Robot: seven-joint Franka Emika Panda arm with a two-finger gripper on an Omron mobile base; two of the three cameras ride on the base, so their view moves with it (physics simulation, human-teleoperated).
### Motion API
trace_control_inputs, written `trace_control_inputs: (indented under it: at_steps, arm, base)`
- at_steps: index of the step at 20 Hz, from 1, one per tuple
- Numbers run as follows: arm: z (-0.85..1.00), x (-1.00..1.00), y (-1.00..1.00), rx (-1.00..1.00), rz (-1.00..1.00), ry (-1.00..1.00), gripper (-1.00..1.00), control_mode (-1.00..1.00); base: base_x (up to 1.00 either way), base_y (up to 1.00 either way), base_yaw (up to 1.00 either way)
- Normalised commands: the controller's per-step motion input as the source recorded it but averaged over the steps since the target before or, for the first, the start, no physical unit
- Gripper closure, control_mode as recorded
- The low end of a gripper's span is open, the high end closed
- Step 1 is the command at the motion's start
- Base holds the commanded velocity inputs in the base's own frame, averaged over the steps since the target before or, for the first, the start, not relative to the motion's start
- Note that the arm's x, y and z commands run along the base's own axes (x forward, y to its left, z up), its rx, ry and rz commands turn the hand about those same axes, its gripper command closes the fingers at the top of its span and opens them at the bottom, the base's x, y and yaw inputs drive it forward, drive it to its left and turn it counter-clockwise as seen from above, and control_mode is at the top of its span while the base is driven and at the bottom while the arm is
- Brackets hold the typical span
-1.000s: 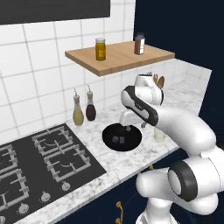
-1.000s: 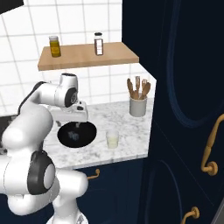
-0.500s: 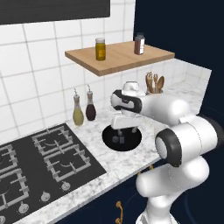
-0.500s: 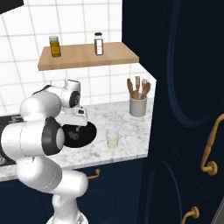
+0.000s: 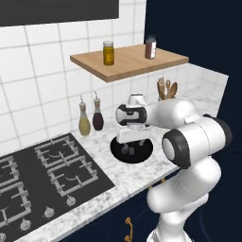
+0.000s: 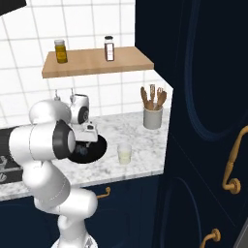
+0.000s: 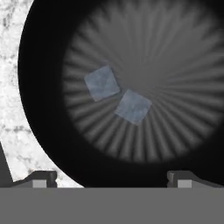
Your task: Grab a lemon wedge from the fridge and one ice cube from the ice bowl, and put them in the glass of lemonade.
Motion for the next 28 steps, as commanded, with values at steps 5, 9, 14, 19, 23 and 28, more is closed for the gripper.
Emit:
trace_control_inputs:
  at_steps: [5, 9, 14, 19, 23, 28]
  arm:
    - [-0.2, 0.28, -0.01, 0.0, 0.03, 0.0, -1.0, -1.0]
    - [-0.64, 0.02, 0.0, 0.0, 0.0, 0.0, -1.0, -1.0]
    - [-0.26, 0.24, 0.01, 0.0, 0.1, 0.0, -1.0, -1.0]
    - [0.0, 0.27, 0.01, 0.0, 0.3, 0.0, -1.0, -1.0]
    - [-0.2, -0.14, 0.0, 0.0, 0.13, -0.05, -1.0, -1.0]
    - [-0.15, -0.32, 0.0, 0.03, 0.06, -0.26, -1.0, -1.0]
  base:
    - [0.0, 0.0, 0.0]
    - [0.0, 0.0, 0.0]
    - [0.0, 0.0, 0.0]
    - [0.0, 0.0, 0.0]
    - [0.0, 0.0, 0.0]
    - [0.0, 0.0, 0.0]
